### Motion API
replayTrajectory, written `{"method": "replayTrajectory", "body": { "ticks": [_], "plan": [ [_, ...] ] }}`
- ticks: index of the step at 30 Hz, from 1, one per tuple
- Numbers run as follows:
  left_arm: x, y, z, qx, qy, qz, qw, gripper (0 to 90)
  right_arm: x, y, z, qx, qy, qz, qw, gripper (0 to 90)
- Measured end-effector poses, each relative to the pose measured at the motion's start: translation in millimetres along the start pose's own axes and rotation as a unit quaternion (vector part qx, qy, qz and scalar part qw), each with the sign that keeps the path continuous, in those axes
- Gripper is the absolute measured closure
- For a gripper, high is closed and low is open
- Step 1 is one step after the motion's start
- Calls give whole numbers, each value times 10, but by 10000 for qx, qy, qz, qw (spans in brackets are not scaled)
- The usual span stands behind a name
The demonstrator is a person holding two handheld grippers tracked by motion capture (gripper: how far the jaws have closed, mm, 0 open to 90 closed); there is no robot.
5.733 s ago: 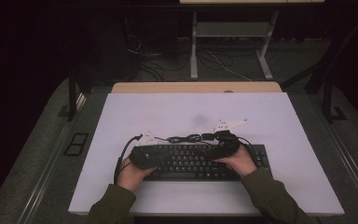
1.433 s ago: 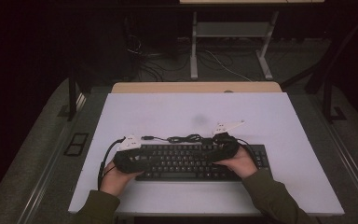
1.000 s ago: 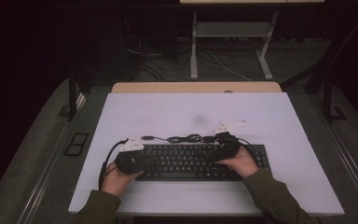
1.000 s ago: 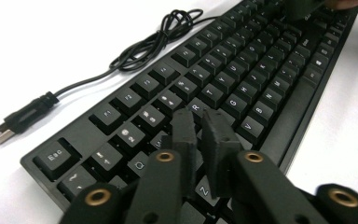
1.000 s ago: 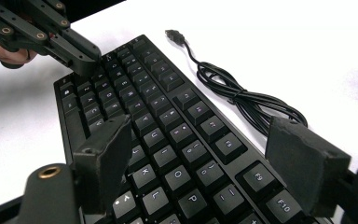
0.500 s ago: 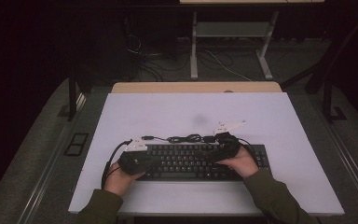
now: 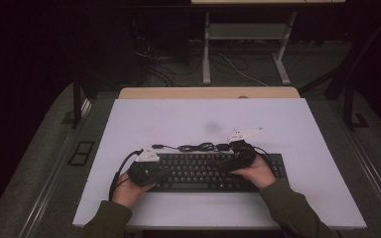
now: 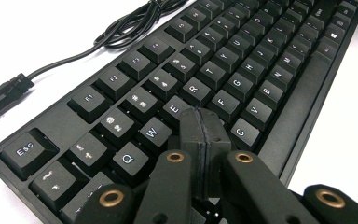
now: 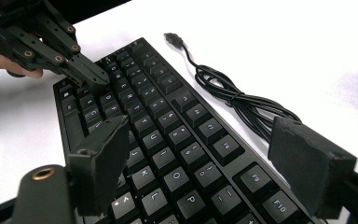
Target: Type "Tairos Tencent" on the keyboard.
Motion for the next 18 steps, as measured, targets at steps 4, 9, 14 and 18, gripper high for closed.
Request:
{"method": "replayTrajectory", "body": {
  "ticks": [4, 9, 14, 18],
  "plan": [
    [-18, 3, 8, -24, -36, -1, 10000, 892, -17, 1, 12, -3, -19, 9, 10000, 200],
    [-46, 7, 14, -100, -166, -12, 9998, 866, -27, -2, 8, 26, -56, 19, 10000, 197],
    [-75, -12, 45, -140, -302, -49, 9994, 822, -37, -15, 9, 22, -72, 16, 10000, 193],
    [-93, -23, 53, -139, -360, -124, 9992, 811, -49, -19, -2, 24, -89, 42, 9999, 188]
  ]
}}
Point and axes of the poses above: each handheld gripper's, and its own axes: x roughly forward along the jaws, z roughly out of its top, y roughly to its left, the point moved 4 cm from there along x, roughly forward along the jaws, and after that the axes turned 1 degree about z, right-handed, at the moved point
